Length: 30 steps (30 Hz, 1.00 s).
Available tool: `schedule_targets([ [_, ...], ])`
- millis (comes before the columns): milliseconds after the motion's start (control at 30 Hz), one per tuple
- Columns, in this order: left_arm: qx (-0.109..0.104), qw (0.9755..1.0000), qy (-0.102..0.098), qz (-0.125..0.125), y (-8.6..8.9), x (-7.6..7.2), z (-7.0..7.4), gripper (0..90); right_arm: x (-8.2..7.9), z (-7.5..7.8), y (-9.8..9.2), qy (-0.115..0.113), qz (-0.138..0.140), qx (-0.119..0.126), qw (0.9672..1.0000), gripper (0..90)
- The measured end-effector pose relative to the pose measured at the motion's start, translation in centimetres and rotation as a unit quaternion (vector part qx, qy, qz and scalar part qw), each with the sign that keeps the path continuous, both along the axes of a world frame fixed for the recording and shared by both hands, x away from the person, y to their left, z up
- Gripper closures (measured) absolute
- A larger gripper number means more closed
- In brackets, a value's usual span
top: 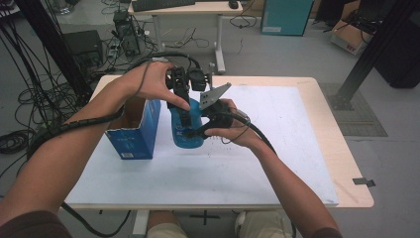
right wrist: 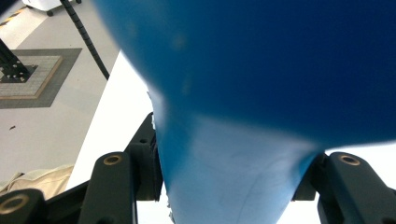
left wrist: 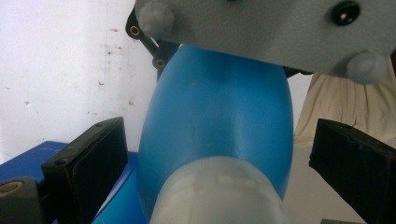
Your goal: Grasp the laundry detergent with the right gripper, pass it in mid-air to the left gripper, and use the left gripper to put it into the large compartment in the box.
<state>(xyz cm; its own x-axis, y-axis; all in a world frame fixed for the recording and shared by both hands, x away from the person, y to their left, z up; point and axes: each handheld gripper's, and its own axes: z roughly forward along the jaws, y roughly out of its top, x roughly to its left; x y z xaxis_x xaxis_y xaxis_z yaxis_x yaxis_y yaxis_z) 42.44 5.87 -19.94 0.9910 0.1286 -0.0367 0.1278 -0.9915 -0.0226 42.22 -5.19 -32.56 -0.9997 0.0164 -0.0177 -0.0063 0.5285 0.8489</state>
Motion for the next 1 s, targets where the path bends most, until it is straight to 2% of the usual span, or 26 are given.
schedule_targets([
  [100,-0.001,1.0000,0.003,-0.002,-0.11,-0.05,0.03,4.7,-0.11,0.05,-0.08,0.005,-0.003,0.001,1.0000,43.2],
  [233,-0.001,1.0000,-0.005,-0.002,-0.01,-0.06,0.05,4.7,-0.07,0.13,-0.24,0.001,-0.003,0.000,1.0000,43.2],
  [300,0.001,1.0000,0.003,0.000,0.00,-0.07,0.08,4.7,-0.06,0.18,-0.30,0.001,-0.003,0.001,1.0000,43.3],
  [433,0.000,1.0000,-0.002,0.001,-0.08,-0.22,0.00,4.7,-0.17,0.23,-0.32,0.003,-0.003,0.001,1.0000,43.3],
  [600,0.004,1.0000,0.003,-0.002,-0.17,-0.21,0.09,4.8,-0.26,0.27,-0.24,0.004,-0.003,0.002,1.0000,43.3],
  [667,0.002,1.0000,-0.004,-0.006,-0.15,-0.22,0.03,4.8,-0.28,0.27,-0.22,0.004,-0.003,0.003,1.0000,43.2],
  [767,0.001,1.0000,0.003,-0.002,-0.14,-0.23,0.08,5.0,-0.29,0.29,-0.21,0.003,-0.003,0.002,1.0000,43.3],
  [1000,0.000,1.0000,0.000,-0.001,-0.12,-0.26,0.16,4.9,-0.27,0.26,-0.13,0.003,-0.004,0.002,1.0000,43.3],
])
